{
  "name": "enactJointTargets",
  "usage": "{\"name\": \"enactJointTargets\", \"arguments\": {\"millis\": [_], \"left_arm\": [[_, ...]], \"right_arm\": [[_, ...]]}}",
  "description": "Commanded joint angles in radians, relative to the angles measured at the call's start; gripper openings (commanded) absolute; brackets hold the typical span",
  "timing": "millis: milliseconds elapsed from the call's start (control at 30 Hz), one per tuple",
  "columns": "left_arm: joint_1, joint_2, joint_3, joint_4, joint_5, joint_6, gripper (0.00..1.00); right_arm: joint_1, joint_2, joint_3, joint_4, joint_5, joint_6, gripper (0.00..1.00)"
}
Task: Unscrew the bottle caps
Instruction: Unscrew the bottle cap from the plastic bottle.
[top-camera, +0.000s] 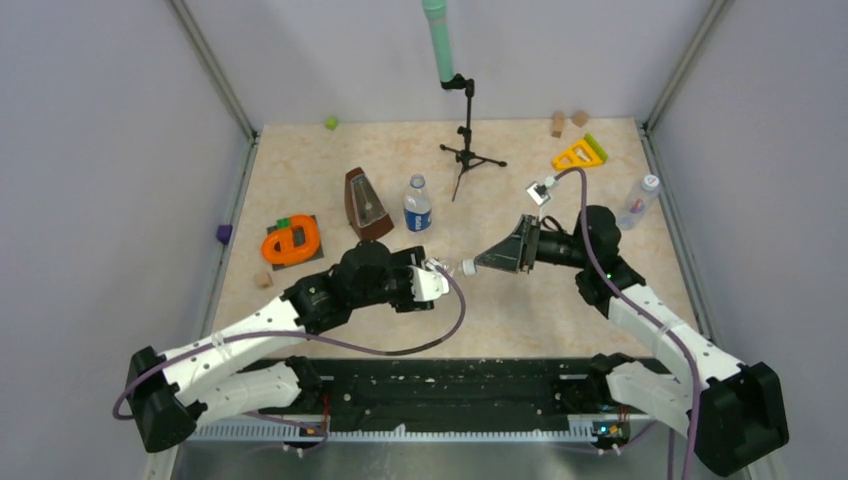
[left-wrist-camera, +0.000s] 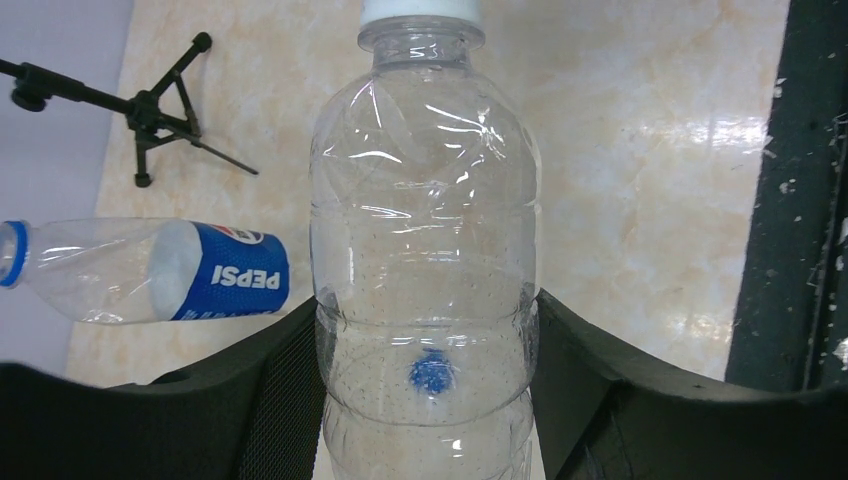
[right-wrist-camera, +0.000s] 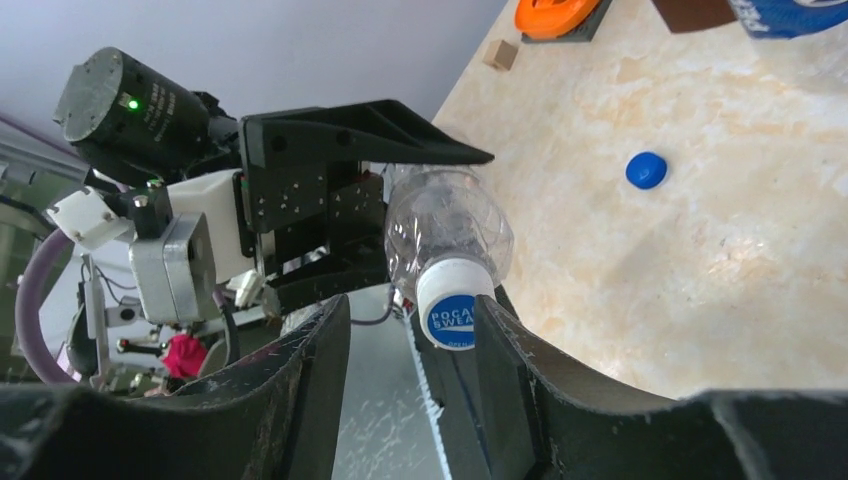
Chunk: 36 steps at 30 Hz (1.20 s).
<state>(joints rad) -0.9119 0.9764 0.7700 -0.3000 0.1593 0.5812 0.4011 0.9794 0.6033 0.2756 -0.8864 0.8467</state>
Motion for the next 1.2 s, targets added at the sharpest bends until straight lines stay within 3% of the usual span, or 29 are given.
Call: {"name": "enactJointTargets", "arguments": {"millis": [0, 200, 500, 867, 1067, 1167], "left_arm": [[-0.018, -0.045, -0.018, 0.081, -0.092, 0.087, 0.0], [-0.027, -0.068, -0.036, 0.105, -0.103, 0.101, 0.0], [-0.03, -0.062, -0.036, 0.088, -0.063, 0.117, 0.0], [-0.033, -0.051, -0.036, 0.087, -0.064, 0.113, 0.0], [-0.033, -0.057, -0.035, 0.079, -0.041, 0.101, 0.0], [-0.033, -0.061, -0.034, 0.069, -0.022, 0.08, 0.0]], "right_arm": [[0.034, 0.012, 0.049, -0.046, -0.048, -0.049, 0.47], [0.042, 0.031, 0.045, -0.099, -0.028, -0.079, 0.5], [0.043, 0.068, 0.016, 0.049, -0.024, 0.011, 0.5], [0.068, 0.089, 0.026, 0.052, -0.041, -0.006, 0.4], [0.073, 0.093, 0.025, 0.044, -0.023, -0.041, 0.07], [0.073, 0.08, 0.024, 0.019, -0.002, -0.091, 0.0]]}}
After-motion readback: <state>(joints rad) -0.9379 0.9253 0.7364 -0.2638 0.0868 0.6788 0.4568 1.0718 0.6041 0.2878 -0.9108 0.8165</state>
